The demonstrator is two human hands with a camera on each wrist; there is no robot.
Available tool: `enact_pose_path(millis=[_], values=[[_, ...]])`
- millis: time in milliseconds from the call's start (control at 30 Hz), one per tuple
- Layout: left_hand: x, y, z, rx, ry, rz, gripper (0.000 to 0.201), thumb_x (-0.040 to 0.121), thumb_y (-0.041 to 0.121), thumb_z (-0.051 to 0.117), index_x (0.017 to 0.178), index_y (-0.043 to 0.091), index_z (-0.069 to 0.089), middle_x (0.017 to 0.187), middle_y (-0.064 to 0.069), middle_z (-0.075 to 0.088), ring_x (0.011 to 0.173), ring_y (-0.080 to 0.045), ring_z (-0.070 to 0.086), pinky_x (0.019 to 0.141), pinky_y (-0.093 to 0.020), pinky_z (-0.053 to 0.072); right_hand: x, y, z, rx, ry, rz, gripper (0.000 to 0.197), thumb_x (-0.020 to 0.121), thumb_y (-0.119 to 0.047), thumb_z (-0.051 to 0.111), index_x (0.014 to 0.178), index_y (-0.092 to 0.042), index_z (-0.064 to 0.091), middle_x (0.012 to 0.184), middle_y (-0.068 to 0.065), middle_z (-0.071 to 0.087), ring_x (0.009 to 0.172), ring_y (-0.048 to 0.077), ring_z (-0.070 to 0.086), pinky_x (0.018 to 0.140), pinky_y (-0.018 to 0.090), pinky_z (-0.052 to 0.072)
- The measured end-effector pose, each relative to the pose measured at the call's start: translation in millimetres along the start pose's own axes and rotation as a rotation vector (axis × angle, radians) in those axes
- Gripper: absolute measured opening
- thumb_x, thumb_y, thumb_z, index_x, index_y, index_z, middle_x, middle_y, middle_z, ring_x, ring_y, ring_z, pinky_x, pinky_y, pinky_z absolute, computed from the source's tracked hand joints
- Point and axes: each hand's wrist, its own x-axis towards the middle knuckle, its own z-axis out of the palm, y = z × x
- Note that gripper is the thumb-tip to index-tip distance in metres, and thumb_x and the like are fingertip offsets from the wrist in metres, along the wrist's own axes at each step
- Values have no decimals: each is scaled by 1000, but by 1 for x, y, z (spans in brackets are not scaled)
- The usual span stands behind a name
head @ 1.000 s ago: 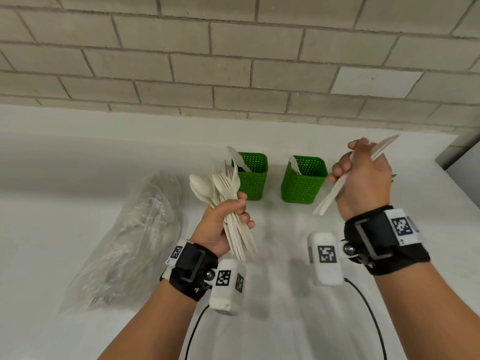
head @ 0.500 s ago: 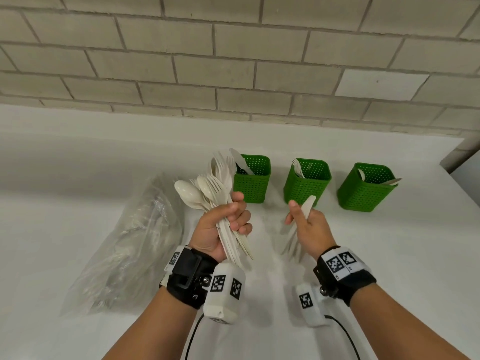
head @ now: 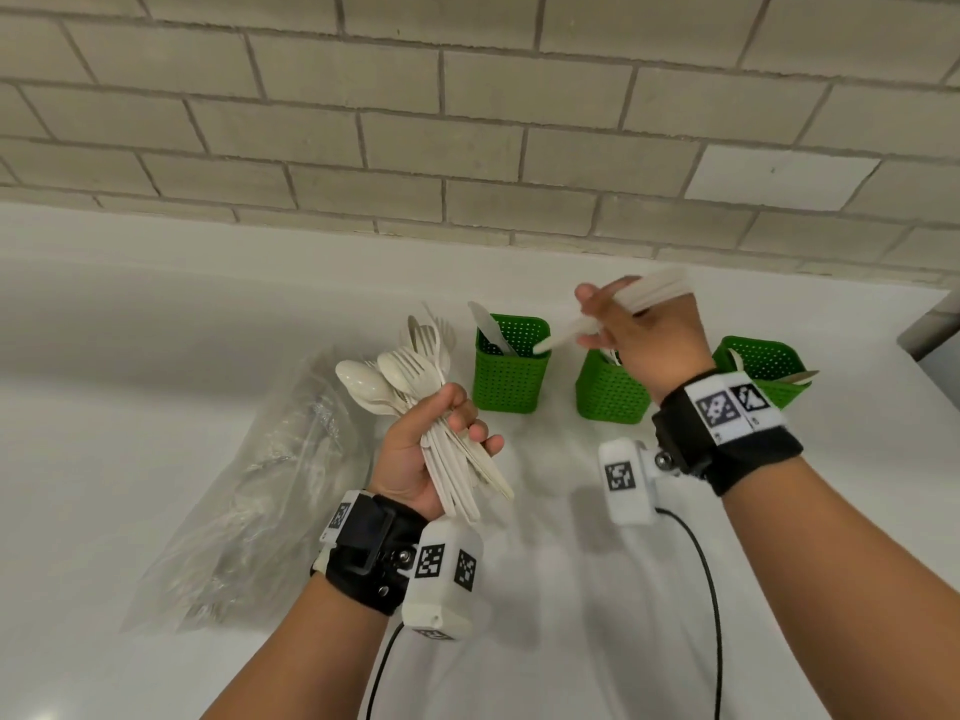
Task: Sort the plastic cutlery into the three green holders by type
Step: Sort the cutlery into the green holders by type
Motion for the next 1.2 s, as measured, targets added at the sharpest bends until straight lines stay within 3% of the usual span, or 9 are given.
enact_pose_path(millis=[133,300,433,533,700,833,900,1000,1200], values=[[3,0,1,-8,6,-11,36,53,23,95,66,16,62,53,4,52,49,-12,57,61,-33,59,25,11,7,6,19,24,9,81,-14,77,77,-9,70,70,1,70,73,19,71,71,34,60],[5,1,1,-5,21,-4,35,52,23,95,66,16,63,53,4,52,49,-12,57,60,-32,59,34,36,17,-257,-100,81,13,78,-4,75,89,-10,74,85,8,72,79,21,68,69,20,56],[6,2,-1,-10,36,-1,36,51,21,95,66,16,63,54,4,52,49,-12,57,58,-31,58,38,44,19,-271,-122,146,14,83,-3,71,92,-13,69,81,11,71,73,28,71,77,46,60],[6,1,-1,-9,36,-8,34,52,21,94,66,16,64,54,4,53,49,-12,57,58,-30,58,37,43,21,-251,-78,150,9,82,-3,73,89,-4,68,75,15,69,68,30,70,71,48,60],[6,-2,2,-4,53,-27,37,47,20,96,72,13,70,59,2,60,51,-14,61,56,-30,57,34,39,20,-171,-92,207,48,74,4,77,117,-11,61,100,15,65,86,32,69,76,46,60],[4,-2,7,52,73,-15,44,42,19,97,78,11,74,68,-3,68,52,-15,62,52,-28,54,24,29,12,-394,3,145,59,81,-15,74,135,-21,49,117,0,54,89,18,64,83,35,54],[4,-3,9,91,63,-13,44,42,20,97,80,10,75,69,-3,68,50,-15,61,49,-27,52,8,15,12,-407,53,67,41,86,-22,70,125,-24,57,107,-5,58,79,12,61,76,23,50],[3,-6,13,146,18,-27,43,46,21,95,82,9,75,65,-3,65,45,-13,56,46,-25,48,-24,-6,18,-286,-136,24,5,90,-25,65,90,-28,70,72,-18,65,60,0,56,55,10,41],[1,-22,23,300,-65,-106,40,54,24,93,86,9,74,60,-3,60,40,-12,52,46,-24,46,-56,-11,20,-180,-247,2,15,85,-36,70,86,-21,74,82,6,70,63,6,56,64,25,49]])
